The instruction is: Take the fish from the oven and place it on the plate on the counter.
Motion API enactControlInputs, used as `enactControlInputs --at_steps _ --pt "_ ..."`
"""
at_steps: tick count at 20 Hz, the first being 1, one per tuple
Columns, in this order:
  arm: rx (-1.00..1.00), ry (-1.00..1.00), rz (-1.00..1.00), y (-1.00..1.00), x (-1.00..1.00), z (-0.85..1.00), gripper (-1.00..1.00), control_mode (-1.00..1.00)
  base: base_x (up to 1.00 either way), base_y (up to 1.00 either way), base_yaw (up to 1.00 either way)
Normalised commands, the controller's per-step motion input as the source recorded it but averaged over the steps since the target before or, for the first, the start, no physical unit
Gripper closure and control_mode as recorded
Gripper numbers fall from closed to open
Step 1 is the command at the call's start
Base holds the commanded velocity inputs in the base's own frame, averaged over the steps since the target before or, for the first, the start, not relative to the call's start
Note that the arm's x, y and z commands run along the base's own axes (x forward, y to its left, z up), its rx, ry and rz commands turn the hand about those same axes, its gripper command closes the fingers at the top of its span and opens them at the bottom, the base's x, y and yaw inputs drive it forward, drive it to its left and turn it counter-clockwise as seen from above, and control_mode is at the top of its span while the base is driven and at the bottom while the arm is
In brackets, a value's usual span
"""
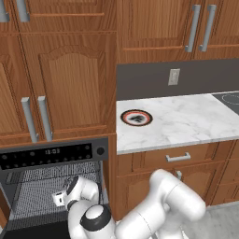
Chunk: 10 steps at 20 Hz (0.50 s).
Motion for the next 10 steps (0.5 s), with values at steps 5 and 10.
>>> enactControlInputs --at_steps 5,10 --pt "0.00 -0.06 0.00 -0.01 0.00 0.00 -1.00 -1.00 0.00 0.00 0.00" --pt "0.00 -0.06 0.00 -0.12 0.02 0.00 -1.00 -1.00 0.00 0.00 0.00"
